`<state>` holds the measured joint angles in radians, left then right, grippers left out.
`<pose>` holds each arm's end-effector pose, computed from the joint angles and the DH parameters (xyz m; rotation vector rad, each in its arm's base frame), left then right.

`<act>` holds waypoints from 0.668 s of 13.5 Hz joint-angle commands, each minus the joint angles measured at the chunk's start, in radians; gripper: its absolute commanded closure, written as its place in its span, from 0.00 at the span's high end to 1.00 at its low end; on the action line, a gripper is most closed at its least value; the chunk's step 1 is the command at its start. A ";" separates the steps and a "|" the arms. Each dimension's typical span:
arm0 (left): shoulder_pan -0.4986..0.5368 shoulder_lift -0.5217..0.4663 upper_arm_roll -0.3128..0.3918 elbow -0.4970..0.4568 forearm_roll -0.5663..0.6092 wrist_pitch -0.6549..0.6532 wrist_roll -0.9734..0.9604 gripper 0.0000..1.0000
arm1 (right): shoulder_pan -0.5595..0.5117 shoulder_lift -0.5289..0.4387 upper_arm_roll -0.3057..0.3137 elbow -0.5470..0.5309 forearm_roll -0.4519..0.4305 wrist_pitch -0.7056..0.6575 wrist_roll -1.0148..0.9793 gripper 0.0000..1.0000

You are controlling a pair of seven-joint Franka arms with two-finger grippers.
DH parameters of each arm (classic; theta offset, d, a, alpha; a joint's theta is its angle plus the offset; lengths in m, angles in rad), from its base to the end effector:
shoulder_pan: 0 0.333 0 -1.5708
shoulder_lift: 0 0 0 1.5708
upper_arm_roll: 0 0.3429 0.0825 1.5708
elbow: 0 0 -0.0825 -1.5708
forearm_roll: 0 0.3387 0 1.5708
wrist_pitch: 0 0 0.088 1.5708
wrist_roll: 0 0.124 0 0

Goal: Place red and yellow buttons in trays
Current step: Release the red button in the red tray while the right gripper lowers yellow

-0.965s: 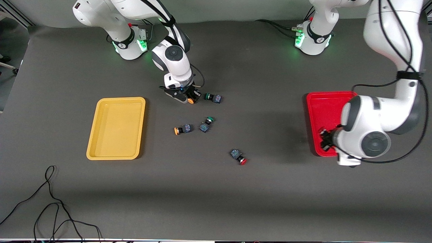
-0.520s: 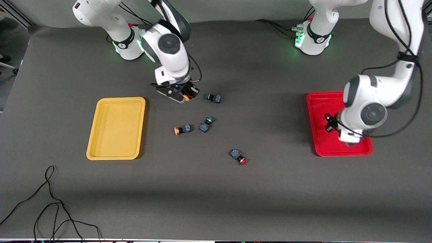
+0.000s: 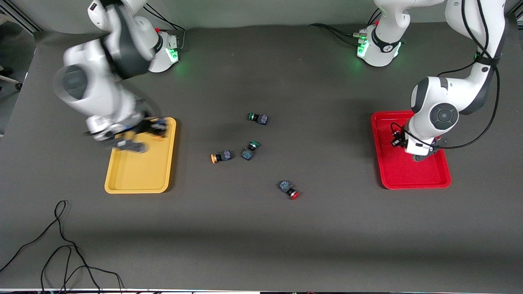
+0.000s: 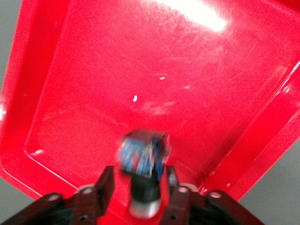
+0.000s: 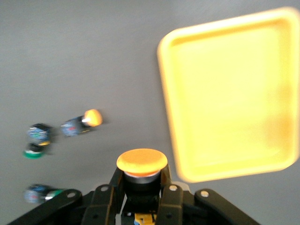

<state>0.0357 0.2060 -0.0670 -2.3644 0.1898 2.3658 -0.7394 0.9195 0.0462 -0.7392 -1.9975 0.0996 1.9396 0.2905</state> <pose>0.4647 -0.0102 0.2725 -2.8456 -0.8166 0.2203 0.5001 0.1041 0.4646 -3.0915 0.2343 0.1596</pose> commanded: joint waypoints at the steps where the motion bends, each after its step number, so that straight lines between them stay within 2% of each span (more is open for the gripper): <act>1: 0.010 -0.039 -0.008 -0.012 0.014 -0.003 0.014 1.00 | 0.012 0.013 -0.170 -0.019 0.017 0.007 -0.291 0.18; 3: 0.000 -0.034 -0.014 0.080 0.011 -0.092 0.009 1.00 | 0.009 0.035 -0.241 -0.105 0.017 0.120 -0.398 0.18; 5: -0.063 0.030 -0.043 0.265 -0.024 -0.262 -0.047 1.00 | -0.014 0.070 -0.250 -0.252 0.022 0.333 -0.464 0.18; 6: -0.110 0.089 -0.048 0.384 -0.059 -0.334 -0.137 1.00 | -0.033 0.128 -0.249 -0.288 0.040 0.411 -0.523 0.18; 7: -0.179 0.164 -0.047 0.513 -0.079 -0.388 -0.240 1.00 | -0.048 0.195 -0.249 -0.290 0.113 0.435 -0.586 0.18; 9: -0.296 0.322 -0.047 0.737 -0.082 -0.430 -0.468 1.00 | -0.060 0.333 -0.244 -0.284 0.349 0.459 -0.797 0.18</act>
<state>-0.1457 0.3121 -0.1231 -1.8995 0.1178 2.0142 -1.0088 0.8728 0.2163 -0.9878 -2.3142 0.2655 2.3658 -0.3268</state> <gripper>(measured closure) 0.000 0.674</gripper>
